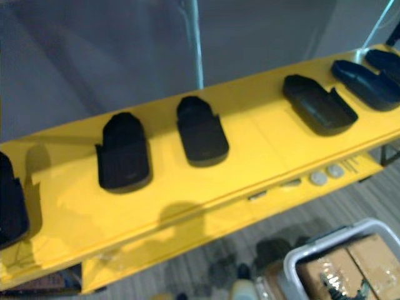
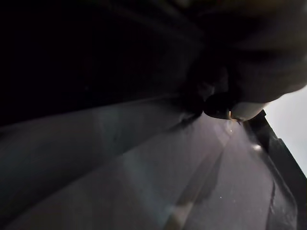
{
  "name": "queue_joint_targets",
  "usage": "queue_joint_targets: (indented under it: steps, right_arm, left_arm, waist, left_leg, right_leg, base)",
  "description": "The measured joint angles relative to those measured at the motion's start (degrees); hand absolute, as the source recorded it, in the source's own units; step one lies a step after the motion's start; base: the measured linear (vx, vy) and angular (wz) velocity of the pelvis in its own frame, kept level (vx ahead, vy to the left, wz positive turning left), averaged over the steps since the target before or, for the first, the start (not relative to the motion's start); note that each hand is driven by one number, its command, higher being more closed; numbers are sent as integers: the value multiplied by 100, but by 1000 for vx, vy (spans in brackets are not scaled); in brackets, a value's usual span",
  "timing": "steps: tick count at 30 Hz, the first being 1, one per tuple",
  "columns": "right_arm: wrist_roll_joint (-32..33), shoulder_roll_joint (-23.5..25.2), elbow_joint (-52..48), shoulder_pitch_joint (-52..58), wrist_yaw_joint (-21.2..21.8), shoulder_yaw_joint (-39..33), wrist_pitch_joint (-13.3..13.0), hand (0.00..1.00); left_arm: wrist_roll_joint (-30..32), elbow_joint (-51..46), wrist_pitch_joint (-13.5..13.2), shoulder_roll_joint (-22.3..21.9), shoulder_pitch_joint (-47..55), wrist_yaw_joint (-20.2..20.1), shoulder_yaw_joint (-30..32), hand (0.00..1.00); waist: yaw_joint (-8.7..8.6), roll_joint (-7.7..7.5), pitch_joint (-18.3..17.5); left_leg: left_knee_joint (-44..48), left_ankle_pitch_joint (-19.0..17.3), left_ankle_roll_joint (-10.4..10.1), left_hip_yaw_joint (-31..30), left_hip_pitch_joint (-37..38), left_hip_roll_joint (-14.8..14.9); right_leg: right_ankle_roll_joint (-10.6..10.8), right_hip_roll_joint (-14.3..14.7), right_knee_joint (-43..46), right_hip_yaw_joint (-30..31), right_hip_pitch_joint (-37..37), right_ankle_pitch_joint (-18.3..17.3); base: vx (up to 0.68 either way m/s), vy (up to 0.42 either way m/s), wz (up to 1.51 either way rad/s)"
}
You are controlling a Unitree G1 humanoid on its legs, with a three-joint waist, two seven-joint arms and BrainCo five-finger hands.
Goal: Walk over and take plastic housings, then place them on the shelf
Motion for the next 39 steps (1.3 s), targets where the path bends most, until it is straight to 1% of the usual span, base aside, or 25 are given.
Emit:
queue_joint_targets:
  steps: [2,4,8,9,10,11,12,15,16,18,20,24,26,27,28,29,31,32,33,34,35,36,37,38,39]
  right_arm:
    - [25,0,18,-73,6,5,5,0]
    - [107,1,37,-109,92,5,9,0]
    - [170,-3,97,-136,222,-18,8,0]
    - [170,-3,97,-147,240,-22,8,0]
    - [171,-4,100,-191,291,-54,8,0]
    - [172,-4,106,-239,342,-103,8,0]
    - [175,-31,110,-291,386,-158,8,0]
    - [179,-96,218,-357,529,-248,9,0]
    - [178,-139,215,-359,619,-291,9,0]
    - [183,-186,215,-359,690,-414,9,0]
    - [182,-230,214,-368,743,-459,8,0]
    - [174,-327,214,-370,855,-469,8,0]
    - [166,-322,217,-367,858,-468,5,0]
    - [159,-305,224,-347,854,-468,-4,0]
    - [152,-281,229,-326,852,-468,-11,0]
    - [136,-216,237,-289,839,-462,-26,0]
    - [54,-79,211,-236,822,-433,-107,0]
    - [23,-46,204,-220,817,-411,-127,0]
    - [-43,-16,204,-197,807,-337,-132,0]
    - [-74,26,205,-198,799,-339,-133,0]
    - [-90,40,205,-200,777,-338,-132,0]
    - [-143,48,205,-208,740,-335,-131,0]
    - [-177,47,205,-214,730,-335,-127,0]
    - [-179,46,206,-213,730,-335,-113,0]
    - [-179,47,206,-214,728,-332,-105,0]
  left_arm:
    - [120,0,-24,7,-73,-10,-145,0]
    - [121,0,-60,8,-131,-22,-243,0]
    - [116,13,-301,9,-182,1,-279,0]
    - [111,13,-322,9,-182,25,-280,0]
    - [107,13,-384,8,-183,68,-284,0]
    - [107,13,-397,8,-183,89,-291,0]
    - [100,12,-408,8,-186,148,-389,0]
    - [38,-8,-504,7,-240,390,-434,0]
    - [-95,-9,-508,0,-257,526,-434,0]
    - [-120,-26,-506,-44,-362,577,-434,0]
    - [-120,-87,-494,-49,-390,613,-434,0]
    - [-149,-209,-439,-207,-385,875,-432,0]
    - [-394,-286,-509,-323,-385,1321,-430,0]
    - [-460,-408,-528,-378,-385,1661,-426,0]
    - [-571,-507,-550,-392,-383,1847,-424,0]
    - [-724,-774,-620,-427,-344,2220,-402,0]
    - [-818,-1553,-642,-547,-67,2674,-336,0]
    - [-825,-1716,-624,-588,5,2761,-330,0]
    - [-846,-1957,-609,-753,133,2855,-230,0]
    - [-851,-2096,-528,-978,181,2959,-85,0]
    - [-851,-2101,-467,-1065,188,3002,-43,0]
    - [-854,-2099,-336,-1201,237,3027,66,0]
    - [-949,-2064,-205,-1229,332,3036,122,0]
    - [-1023,-2059,-151,-1230,374,3036,137,0]
    - [-1043,-2046,-29,-1234,428,3031,144,0]
  waist:
    - [3,26,110]
    - [-1,6,147]
    - [21,-27,172]
    - [20,-6,183]
    - [20,14,211]
    - [22,-8,226]
    - [18,39,265]
    - [4,90,290]
    - [-5,114,303]
    - [-30,166,332]
    - [-68,170,332]
    - [-110,170,332]
    - [-154,171,331]
    - [-162,171,331]
    - [-157,171,331]
    - [-149,169,328]
    - [-138,181,300]
    - [-142,180,292]
    - [-146,197,273]
    - [-144,239,243]
    - [-145,262,227]
    - [-135,288,203]
    - [-129,295,154]
    - [-113,290,125]
    - [-35,263,86]
  left_leg:
    - [144,-63,6,-45,-107,17]
    - [195,-85,14,-85,-170,22]
    - [149,-85,13,-44,-72,29]
    - [148,-85,13,-25,-70,29]
    - [128,-85,14,35,-49,28]
    - [114,-84,14,69,-25,26]
    - [71,-83,16,93,15,15]
    - [-10,-70,19,211,28,6]
    - [-58,-49,18,232,33,-8]
    - [-78,-46,17,238,38,-12]
    - [-127,-36,8,254,78,-11]
    - [-258,-7,18,384,219,-30]
    - [-258,-7,18,383,235,-29]
    - [-259,-6,18,380,252,-30]
    - [-262,-6,18,379,271,-29]
    - [-282,-2,14,365,320,-27]
    - [-352,47,18,357,323,-50]
    - [-376,83,6,351,317,-70]
    - [-452,157,-15,340,330,-103]
    - [-463,170,-15,324,335,-100]
    - [-462,171,-15,279,349,-93]
    - [-480,175,-23,202,433,-72]
    - [-525,183,-28,186,469,-52]
    - [-552,191,-29,169,485,-48]
    - [-592,233,-42,172,523,-53]
  right_leg:
    - [-1,9,-12,-19,-18,5]
    - [5,11,-18,-53,-31,9]
    - [39,21,-29,-62,-25,34]
    - [39,22,-33,-46,-29,34]
    - [44,25,-41,5,-42,38]
    - [50,26,-41,34,-44,44]
    - [56,22,-47,58,-53,54]
    - [72,33,-47,152,-141,64]
    - [81,30,-46,193,-186,71]
    - [81,27,-47,195,-194,74]
    - [80,34,-48,197,-190,74]
    - [83,24,-50,242,-165,77]
    - [91,9,-64,236,-141,84]
    - [93,3,-125,225,-89,111]
    - [93,2,-152,216,-58,123]
    - [90,3,-216,199,29,135]
    - [89,-21,-253,180,67,134]
    - [91,-45,-272,167,72,135]
    - [81,-79,-326,145,99,153]
    - [90,-93,-363,60,141,170]
    - [90,-91,-373,22,178,171]
    - [89,-74,-384,-34,258,170]
    - [89,-69,-405,-112,317,170]
    - [88,-64,-409,-130,331,170]
    - [89,-61,-409,-130,346,170]
  base:
    - [-17,20,6]
    - [10,14,8]
    - [60,7,-2]
    - [58,14,-15]
    - [28,19,-16]
    - [19,18,-22]
    - [12,17,-20]
    - [7,6,-18]
    - [11,-5,-16]
    - [8,-3,-5]
    - [20,-3,-6]
    - [9,4,-11]
    - [0,0,0]
    - [0,0,0]
    - [-4,4,5]
    - [-5,2,5]
    - [-20,-2,8]
    - [-21,-8,13]
    - [-5,-16,17]
    - [1,-28,19]
    - [25,-43,22]
    - [15,-48,22]
    - [8,-43,21]
    - [-25,-38,11]
    - [-38,-35,9]
